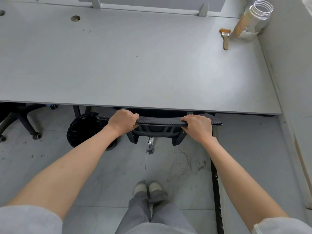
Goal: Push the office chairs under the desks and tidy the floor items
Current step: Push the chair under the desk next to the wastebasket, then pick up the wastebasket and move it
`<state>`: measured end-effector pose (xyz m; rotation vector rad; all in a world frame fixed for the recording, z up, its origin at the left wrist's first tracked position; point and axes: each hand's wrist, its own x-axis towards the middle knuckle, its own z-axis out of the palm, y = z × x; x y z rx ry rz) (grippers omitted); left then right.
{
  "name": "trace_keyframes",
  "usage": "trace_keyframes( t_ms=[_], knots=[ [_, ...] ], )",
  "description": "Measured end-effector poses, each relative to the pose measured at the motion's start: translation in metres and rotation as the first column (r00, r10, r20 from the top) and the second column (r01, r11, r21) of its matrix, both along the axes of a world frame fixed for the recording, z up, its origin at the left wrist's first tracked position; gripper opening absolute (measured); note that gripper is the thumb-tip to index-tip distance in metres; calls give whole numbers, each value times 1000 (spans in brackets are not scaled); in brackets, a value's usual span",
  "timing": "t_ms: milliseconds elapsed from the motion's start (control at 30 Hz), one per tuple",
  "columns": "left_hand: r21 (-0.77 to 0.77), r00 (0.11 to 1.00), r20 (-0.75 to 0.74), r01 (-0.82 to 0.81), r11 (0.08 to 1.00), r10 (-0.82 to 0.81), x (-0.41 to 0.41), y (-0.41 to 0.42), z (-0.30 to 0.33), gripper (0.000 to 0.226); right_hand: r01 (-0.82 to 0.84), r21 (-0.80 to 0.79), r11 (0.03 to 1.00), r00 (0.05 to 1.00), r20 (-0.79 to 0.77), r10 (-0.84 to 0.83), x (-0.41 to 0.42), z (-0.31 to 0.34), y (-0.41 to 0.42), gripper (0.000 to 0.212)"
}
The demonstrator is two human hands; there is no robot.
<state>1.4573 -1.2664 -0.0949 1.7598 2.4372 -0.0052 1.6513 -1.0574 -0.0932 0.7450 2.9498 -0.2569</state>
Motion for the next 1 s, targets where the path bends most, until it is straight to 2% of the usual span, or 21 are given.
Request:
trace_keyframes(
  t_ms=[133, 267, 300, 367, 433, 500, 600, 667, 767, 833, 900, 1000],
  knots=[
    [-30, 994, 20, -106, 994, 106, 6, 3, 6, 29, -22, -91, 996, 999, 33, 25, 2, 11, -3, 45],
    [-57, 969, 153, -186, 981, 193, 20, -6, 21, 30, -40, -162, 986, 999, 13, 43, 5, 20, -15, 39],
    [-29, 960, 192, -203, 979, 204, 24, -12, 26, 32, -43, -210, 977, 999, -33, 37, 6, 23, -22, 37],
    [122, 917, 327, -280, 952, 228, 37, -33, 36, 35, -59, -323, 945, 986, -166, 5, 13, 29, -40, 36],
    [272, 817, 506, -454, 849, 275, 56, -65, 41, 34, -64, -427, 902, 953, -294, -71, 25, 34, -63, 37],
    [328, 683, 652, -646, 689, 331, 79, -102, 38, 31, -24, -597, 802, 923, -322, -212, 39, 34, -91, 37],
    [210, 412, 797, -875, 437, 441, 112, -164, 19, 28, 53, -822, 567, 902, -204, -380, 49, 20, -130, 34],
    [116, 228, 844, -961, 250, 486, 126, -204, -1, 26, 93, -868, 487, 916, -116, -383, 42, 5, -152, 33],
    [4, -8, 898, -1000, -28, 441, 137, -257, -20, 26, 139, -907, 397, 936, -11, -352, 16, -13, -187, 30],
    [-21, -76, 905, -991, -135, 419, 130, -282, -28, 27, 141, -927, 348, 947, 24, -320, -10, -23, -210, 30],
    [-24, -101, 905, -982, -187, 413, 114, -304, -37, 27, 154, -939, 309, 955, 61, -289, -40, -34, -235, 29],
    [-33, -108, 896, -983, -178, 430, 66, -337, -54, 28, 187, -947, 262, 948, 103, -302, -89, -56, -273, 25]
  ],
)
